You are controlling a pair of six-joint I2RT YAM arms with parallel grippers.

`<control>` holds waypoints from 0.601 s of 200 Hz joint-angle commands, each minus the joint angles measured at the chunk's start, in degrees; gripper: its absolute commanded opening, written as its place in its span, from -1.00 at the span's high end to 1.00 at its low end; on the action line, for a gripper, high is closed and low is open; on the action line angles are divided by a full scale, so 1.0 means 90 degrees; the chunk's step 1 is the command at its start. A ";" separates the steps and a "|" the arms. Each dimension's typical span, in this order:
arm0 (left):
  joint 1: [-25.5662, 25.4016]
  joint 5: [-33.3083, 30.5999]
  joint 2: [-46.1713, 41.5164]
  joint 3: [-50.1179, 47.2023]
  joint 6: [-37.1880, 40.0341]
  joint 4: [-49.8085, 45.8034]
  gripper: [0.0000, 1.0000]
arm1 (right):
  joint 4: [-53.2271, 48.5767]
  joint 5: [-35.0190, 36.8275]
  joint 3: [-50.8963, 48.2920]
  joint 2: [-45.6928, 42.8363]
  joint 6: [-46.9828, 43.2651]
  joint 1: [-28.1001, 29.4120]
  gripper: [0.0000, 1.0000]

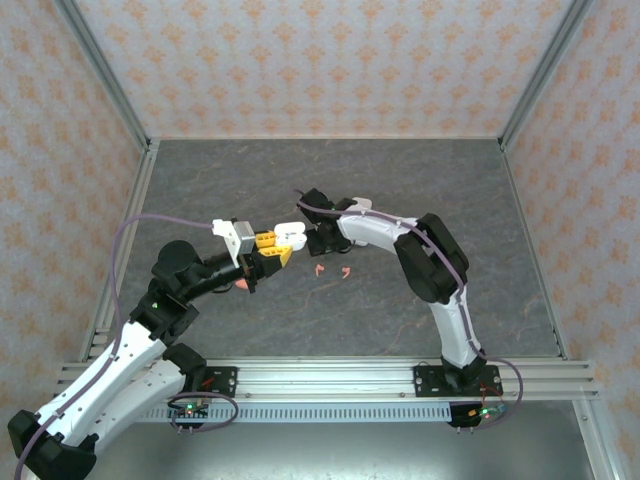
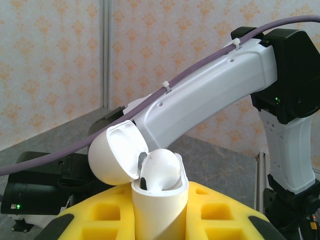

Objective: Insert the wireless bluetooth earbuds into the charging case

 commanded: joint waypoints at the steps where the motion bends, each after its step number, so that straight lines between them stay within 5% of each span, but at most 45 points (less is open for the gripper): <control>1: -0.0062 -0.0106 -0.0007 0.0048 0.0086 0.0020 1.00 | -0.0459 0.0210 -0.0300 -0.0283 -0.0051 0.0041 0.01; 120: -0.0062 -0.0068 0.0102 0.0092 0.0051 0.0073 1.00 | -0.0287 -0.0297 -0.0512 -0.0834 -0.0177 0.0036 -0.07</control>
